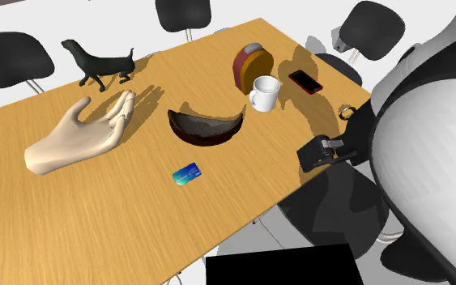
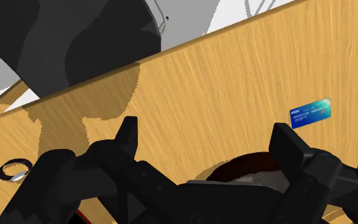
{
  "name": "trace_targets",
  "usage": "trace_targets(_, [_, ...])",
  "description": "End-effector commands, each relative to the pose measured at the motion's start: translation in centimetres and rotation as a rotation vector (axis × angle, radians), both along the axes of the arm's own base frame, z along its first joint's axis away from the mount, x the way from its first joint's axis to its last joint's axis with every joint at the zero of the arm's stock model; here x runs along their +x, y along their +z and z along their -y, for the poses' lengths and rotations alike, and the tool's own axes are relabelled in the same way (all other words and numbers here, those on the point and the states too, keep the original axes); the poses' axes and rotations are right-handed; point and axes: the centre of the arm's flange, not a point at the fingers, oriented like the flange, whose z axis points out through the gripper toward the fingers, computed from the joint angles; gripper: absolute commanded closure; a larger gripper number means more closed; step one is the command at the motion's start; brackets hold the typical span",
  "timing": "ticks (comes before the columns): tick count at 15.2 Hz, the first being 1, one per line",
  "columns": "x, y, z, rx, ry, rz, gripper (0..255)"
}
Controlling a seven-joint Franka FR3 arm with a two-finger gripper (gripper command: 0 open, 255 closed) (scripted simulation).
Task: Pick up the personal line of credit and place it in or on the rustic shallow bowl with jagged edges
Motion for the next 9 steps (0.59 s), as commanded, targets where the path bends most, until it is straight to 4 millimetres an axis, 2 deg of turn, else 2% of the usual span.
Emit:
trace_targets(1, [0.0,0.0,0.0,0.0,0.0,0.0,0])
trace_targets(9, [0.6,-5.9,-8.7,0.03,-0.273,-0.068,0])
